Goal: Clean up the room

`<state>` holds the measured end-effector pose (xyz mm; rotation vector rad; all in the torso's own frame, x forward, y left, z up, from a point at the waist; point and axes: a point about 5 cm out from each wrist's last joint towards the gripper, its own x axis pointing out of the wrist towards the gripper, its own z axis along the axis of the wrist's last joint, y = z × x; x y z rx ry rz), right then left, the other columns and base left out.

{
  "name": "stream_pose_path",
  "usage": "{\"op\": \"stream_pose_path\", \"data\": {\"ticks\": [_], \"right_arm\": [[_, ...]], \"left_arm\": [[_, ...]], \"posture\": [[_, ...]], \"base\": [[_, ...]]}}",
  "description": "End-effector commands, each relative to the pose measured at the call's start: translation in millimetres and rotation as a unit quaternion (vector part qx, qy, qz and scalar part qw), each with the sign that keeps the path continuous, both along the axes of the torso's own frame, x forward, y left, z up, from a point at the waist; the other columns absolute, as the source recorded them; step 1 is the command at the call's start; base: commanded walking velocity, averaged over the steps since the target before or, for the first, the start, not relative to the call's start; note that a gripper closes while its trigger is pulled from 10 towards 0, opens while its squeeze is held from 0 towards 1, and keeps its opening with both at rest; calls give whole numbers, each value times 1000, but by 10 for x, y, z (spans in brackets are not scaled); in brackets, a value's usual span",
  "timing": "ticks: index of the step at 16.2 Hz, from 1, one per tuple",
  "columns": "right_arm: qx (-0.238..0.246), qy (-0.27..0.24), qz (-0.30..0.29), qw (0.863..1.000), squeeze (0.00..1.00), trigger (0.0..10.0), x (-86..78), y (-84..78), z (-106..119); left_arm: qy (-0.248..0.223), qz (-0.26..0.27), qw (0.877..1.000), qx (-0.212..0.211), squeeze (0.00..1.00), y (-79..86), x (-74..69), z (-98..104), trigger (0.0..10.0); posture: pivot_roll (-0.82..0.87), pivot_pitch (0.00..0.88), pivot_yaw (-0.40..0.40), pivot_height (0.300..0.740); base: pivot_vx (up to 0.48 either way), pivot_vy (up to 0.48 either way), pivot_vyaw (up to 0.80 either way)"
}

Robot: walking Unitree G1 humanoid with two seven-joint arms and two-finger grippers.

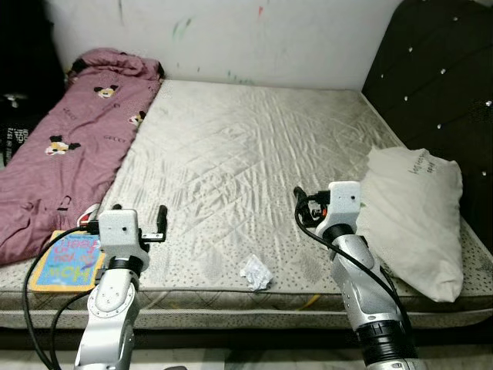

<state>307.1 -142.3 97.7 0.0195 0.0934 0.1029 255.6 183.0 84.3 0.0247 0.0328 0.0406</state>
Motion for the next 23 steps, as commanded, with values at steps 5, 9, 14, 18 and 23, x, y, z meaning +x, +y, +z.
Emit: {"op": "stream_pose_path", "data": {"ticks": [5, 9, 14, 18, 23], "right_arm": [[-4, 2, -13, 1000, 0, 10000, 22, -85, 7], [-4, 4, -13, 1000, 0, 10000, 24, -82, 2], [-1, 2, -25, 1000, 0, 10000, 29, -127, 1], [-13, 4, -26, 1000, 0, 10000, 6, -158, -14], [-9, 12, -28, 1000, 0, 10000, -65, -95, -103]], "left_arm": [[-5, -8, 1000, -12, 0, -49, 25, 13, 10000], [-6, -8, 1000, -12, 0, -47, 22, 15, 10000], [-39, -4, 998, 43, 0, -77, 21, 132, 10000], [-14, 4, 999, 29, 0, -71, 1, 169, 10000], [-5, 3, 1000, 20, 0, -37, -22, 129, 10000]], "posture": [[49, 0, -59, 740], [49, 0, -59, 740], [38, 0, -42, 740], [44, 0, -64, 740], [56, 0, -28, 740]], "base": [[205, 0, 0], [407, 0, 0], [82, 0, 0], [0, 0, 0], [0, 0, 0]]}}
